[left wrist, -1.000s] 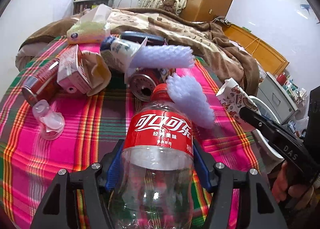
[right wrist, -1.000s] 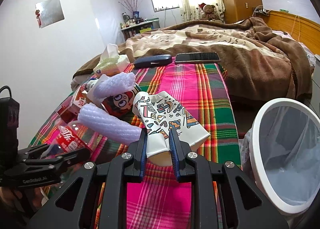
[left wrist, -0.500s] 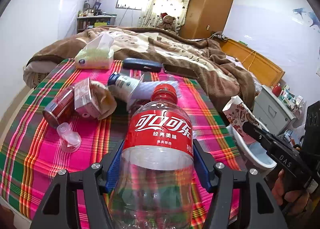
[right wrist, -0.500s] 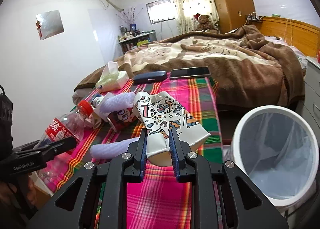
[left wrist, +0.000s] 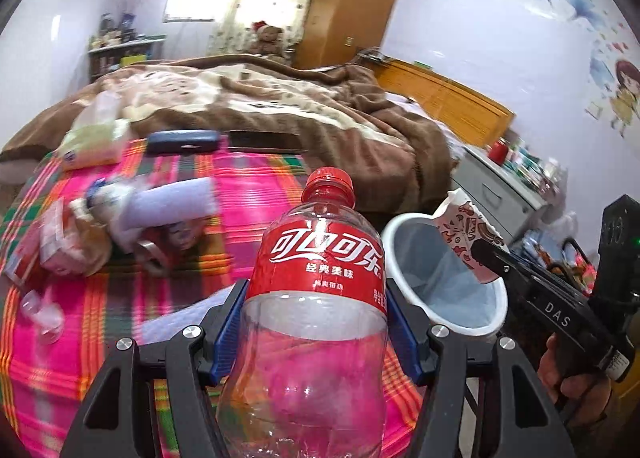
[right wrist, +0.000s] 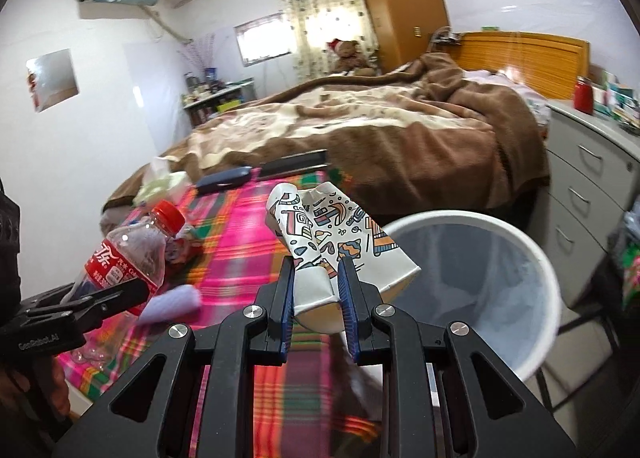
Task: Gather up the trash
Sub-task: 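Carry the bottle and paper cup over the white bin with both tools, then open both tools to drop the bottle and paper cup into the bin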
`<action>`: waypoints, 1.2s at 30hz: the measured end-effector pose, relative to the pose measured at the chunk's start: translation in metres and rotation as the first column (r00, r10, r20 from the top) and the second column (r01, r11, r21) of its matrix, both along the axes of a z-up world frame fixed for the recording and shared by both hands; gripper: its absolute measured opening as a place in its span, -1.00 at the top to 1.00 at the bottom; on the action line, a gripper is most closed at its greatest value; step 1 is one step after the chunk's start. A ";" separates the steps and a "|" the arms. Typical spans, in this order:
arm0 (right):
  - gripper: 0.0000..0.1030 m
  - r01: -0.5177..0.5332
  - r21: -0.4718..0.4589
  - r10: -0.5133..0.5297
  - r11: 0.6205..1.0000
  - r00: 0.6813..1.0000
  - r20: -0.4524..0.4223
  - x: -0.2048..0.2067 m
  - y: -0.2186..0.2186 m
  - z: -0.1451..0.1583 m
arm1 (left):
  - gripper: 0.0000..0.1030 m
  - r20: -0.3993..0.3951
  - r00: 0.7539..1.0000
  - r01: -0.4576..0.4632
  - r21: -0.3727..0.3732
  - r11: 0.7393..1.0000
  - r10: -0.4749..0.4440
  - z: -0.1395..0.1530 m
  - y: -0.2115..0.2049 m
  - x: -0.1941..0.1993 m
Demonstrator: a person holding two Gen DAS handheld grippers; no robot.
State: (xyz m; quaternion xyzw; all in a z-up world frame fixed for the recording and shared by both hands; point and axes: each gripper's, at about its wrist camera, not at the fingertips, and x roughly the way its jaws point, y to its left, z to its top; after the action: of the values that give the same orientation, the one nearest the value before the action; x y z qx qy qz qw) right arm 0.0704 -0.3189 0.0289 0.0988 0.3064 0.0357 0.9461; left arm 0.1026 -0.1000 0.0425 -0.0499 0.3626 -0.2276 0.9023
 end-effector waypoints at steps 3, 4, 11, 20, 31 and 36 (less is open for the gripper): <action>0.58 0.040 -0.005 -0.040 0.999 0.999 -0.016 0.000 -0.013 -0.005 | -0.25 -0.024 0.999 0.042 -0.010 0.999 -0.042 -0.002 -0.023 0.006; 0.58 0.055 -0.007 -0.055 0.998 0.998 -0.021 0.000 -0.017 -0.007 | -0.25 -0.022 0.998 0.054 -0.005 0.999 -0.055 -0.002 -0.032 0.007; 0.58 0.136 -0.004 -0.136 0.991 0.989 -0.067 -0.003 -0.051 -0.018 | -0.25 -0.043 0.988 0.148 -0.003 0.989 -0.148 -0.008 -0.088 0.018; 0.58 0.182 -0.018 -0.182 0.983 0.972 -0.152 0.003 -0.078 -0.038 | -0.25 -0.098 0.964 0.249 0.004 0.968 -0.248 -0.028 -0.162 0.034; 0.56 0.206 -0.037 -0.209 0.978 0.956 -0.205 0.008 -0.096 -0.052 | -0.28 -0.142 0.955 0.264 0.018 0.964 -0.259 -0.050 -0.195 0.056; 0.04 0.209 -0.028 -0.211 0.977 0.959 -0.191 0.007 -0.097 -0.049 | -0.51 -0.121 0.964 0.236 -0.007 0.972 -0.235 -0.045 -0.185 0.060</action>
State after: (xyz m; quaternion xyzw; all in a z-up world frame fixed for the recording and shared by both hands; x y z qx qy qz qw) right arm 0.0774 -0.4157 -0.0203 0.1300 0.3844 -0.0759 0.9108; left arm 0.1626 -0.2847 -0.0024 -0.0168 0.4207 -0.3287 0.8454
